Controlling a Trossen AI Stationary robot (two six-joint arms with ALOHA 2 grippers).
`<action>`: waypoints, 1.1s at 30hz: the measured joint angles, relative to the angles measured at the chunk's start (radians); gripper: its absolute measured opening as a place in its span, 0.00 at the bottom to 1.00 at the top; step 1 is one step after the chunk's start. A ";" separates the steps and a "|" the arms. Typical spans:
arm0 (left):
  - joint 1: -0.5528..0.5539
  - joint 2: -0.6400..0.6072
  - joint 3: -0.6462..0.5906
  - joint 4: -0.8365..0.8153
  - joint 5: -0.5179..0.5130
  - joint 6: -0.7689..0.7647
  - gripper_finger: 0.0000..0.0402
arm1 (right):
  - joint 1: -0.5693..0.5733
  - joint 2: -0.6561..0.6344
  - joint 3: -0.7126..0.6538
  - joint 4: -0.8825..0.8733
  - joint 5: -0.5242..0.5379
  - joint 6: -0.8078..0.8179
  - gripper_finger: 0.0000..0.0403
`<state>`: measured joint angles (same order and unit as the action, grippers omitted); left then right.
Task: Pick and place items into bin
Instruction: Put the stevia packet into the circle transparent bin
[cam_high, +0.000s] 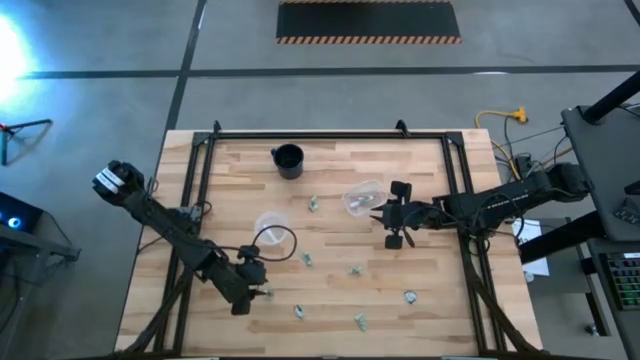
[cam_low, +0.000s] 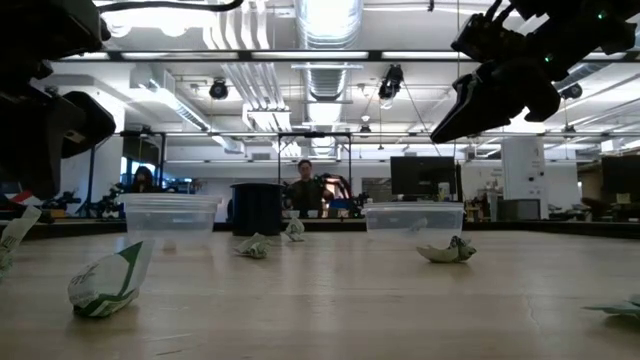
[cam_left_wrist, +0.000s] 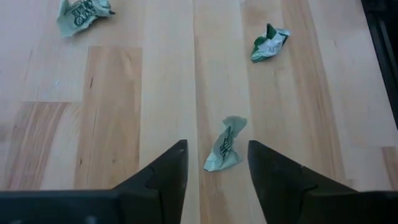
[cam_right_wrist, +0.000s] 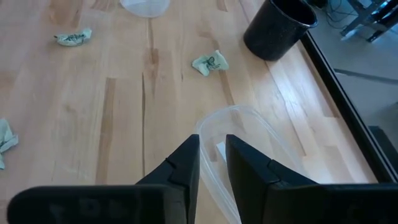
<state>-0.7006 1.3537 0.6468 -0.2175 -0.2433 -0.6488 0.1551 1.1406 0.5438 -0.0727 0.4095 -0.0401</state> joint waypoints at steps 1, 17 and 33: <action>0.000 0.000 0.000 0.003 0.000 0.000 0.38 | 0.000 0.000 0.000 0.000 0.000 0.003 0.17; 0.000 0.002 -0.019 0.026 0.000 0.000 0.38 | 0.002 0.000 0.000 0.000 0.000 0.005 0.17; 0.000 0.128 -0.020 0.161 0.008 0.031 0.38 | 0.005 0.000 0.000 0.000 0.000 0.005 0.18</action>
<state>-0.7002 1.4812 0.6266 -0.0568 -0.2356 -0.6178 0.1596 1.1406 0.5438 -0.0723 0.4099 -0.0349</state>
